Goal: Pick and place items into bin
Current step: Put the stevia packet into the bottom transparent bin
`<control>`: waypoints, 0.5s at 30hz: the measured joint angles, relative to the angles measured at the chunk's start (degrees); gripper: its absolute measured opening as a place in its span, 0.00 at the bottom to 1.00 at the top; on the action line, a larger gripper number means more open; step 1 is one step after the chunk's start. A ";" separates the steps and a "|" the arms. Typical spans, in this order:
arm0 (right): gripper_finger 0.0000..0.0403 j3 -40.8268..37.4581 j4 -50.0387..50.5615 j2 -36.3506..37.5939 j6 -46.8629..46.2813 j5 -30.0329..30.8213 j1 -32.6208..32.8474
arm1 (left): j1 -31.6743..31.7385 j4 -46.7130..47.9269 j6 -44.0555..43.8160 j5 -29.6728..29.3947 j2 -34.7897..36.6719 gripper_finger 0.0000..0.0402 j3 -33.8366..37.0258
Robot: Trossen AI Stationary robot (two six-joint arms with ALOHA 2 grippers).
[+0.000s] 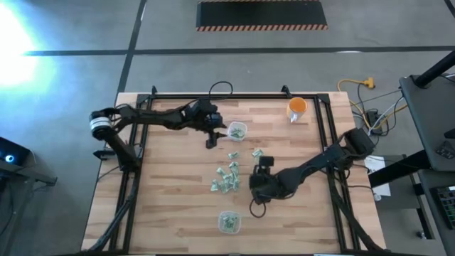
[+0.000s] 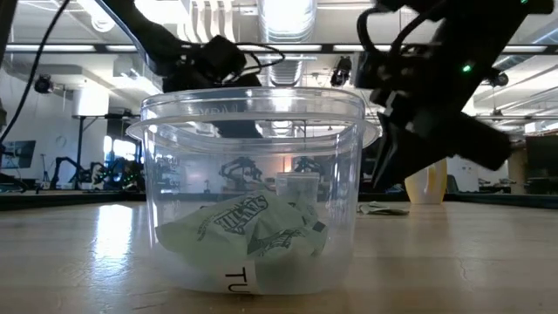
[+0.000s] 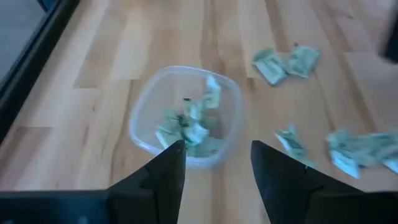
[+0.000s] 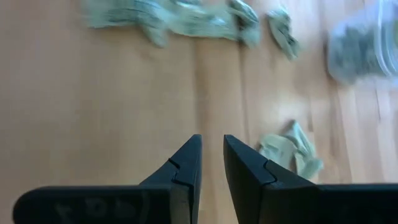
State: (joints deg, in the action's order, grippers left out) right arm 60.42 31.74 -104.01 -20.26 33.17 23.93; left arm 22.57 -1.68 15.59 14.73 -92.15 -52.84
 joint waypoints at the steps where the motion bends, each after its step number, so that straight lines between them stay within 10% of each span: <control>1: 0.14 -0.28 -0.10 0.00 -0.56 0.04 -0.77 | -0.46 1.05 0.00 0.15 1.15 0.41 0.45; 15: 0.28 -5.89 -0.88 1.17 -6.99 -3.22 -11.93 | -10.07 1.97 1.60 5.33 15.82 0.41 15.87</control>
State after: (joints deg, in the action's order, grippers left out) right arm 54.53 30.86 -102.84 -27.26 29.95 12.00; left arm 12.50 0.29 17.20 20.06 -76.33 -36.97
